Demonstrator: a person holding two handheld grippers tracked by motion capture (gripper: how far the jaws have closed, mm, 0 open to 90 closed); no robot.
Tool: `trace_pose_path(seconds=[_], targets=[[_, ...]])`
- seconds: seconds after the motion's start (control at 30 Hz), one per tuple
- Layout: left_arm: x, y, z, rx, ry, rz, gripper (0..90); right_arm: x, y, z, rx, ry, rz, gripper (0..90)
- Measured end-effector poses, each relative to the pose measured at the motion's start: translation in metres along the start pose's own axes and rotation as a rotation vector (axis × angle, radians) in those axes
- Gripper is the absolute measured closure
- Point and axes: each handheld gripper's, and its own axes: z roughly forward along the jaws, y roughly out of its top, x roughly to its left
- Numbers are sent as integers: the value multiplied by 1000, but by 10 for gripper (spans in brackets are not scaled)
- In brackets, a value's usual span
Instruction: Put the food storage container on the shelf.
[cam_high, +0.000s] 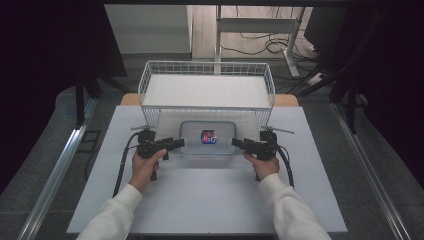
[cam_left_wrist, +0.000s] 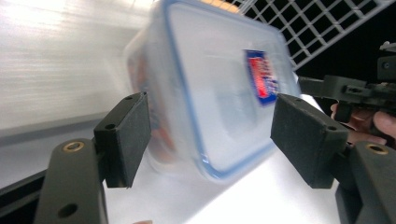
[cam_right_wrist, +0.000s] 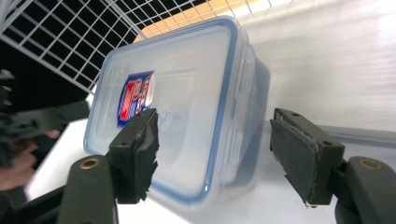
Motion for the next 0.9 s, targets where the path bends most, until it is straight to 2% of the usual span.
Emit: trace_pose_path(seconds=[0.13, 0.23, 0.3, 0.33, 0.37, 0.47, 0.53, 0.67, 0.73, 0.8, 0.9], targets=[[-10, -11, -15, 10, -3, 56, 263, 9, -10, -18, -1, -40, -116, 337], [-16, -23, -26, 23, 0, 99, 263, 18, -18, -31, -4, -80, -236, 355], [-19, -30, -33, 40, 10, 137, 263, 24, -23, -36, 5, -89, -307, 381], [-19, -30, -33, 40, 10, 137, 264, 24, -23, -36, 5, -89, -307, 381], [-24, -39, -40, 64, 37, 198, 266, 30, -30, -41, 18, -82, -360, 409], [-32, -49, -50, 89, 52, 258, 266, 37, -40, -44, 58, -58, -406, 489], [-37, -56, -55, 101, 46, 265, 266, 41, -47, -44, 103, -35, -436, 581], [-48, -68, -66, 133, 69, 318, 262, 50, -56, -34, 171, -1, -472, 749], [-51, -73, -70, 144, 68, 337, 262, 57, -59, -24, 193, -3, -493, 838], [-53, -78, -73, 163, 66, 350, 261, 65, -61, -8, 222, -16, -533, 880], [-53, -80, -75, 173, 63, 349, 260, 72, -65, 16, 263, -34, -562, 884]])
